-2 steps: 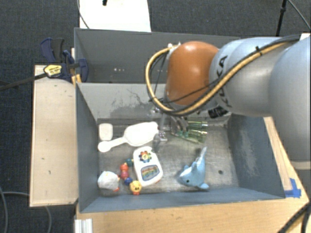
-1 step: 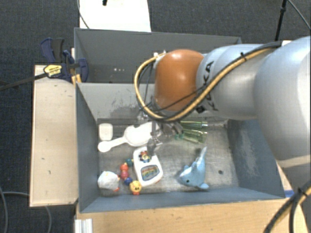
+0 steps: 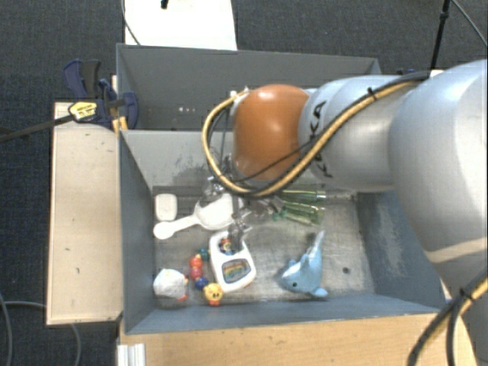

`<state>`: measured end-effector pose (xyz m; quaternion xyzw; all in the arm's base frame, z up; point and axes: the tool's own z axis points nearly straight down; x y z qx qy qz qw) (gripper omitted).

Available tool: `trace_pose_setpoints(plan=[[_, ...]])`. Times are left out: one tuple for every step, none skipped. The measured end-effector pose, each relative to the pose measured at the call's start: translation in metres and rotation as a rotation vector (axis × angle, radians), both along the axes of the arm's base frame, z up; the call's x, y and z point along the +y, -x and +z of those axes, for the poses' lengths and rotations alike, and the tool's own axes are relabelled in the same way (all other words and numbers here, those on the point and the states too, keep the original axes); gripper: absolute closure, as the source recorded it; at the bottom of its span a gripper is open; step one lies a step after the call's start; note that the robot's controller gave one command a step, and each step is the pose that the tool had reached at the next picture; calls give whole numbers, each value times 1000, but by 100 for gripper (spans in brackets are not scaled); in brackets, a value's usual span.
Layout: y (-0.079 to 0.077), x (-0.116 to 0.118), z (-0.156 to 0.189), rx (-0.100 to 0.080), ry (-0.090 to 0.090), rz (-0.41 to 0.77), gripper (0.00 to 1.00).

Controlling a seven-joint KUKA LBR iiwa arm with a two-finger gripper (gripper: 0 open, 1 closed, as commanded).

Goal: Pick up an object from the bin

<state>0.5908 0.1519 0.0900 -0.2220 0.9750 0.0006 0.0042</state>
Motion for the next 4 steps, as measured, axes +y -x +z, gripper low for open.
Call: trace_pose_setpoints(plan=[[0, -12, 12, 0, -1, -16, 0], [12, -3, -3, -9, -2, 304, 0], [15, -3, -7, -5, 3, 287, 100], [15, -3, -7, -5, 2, 286, 100]])
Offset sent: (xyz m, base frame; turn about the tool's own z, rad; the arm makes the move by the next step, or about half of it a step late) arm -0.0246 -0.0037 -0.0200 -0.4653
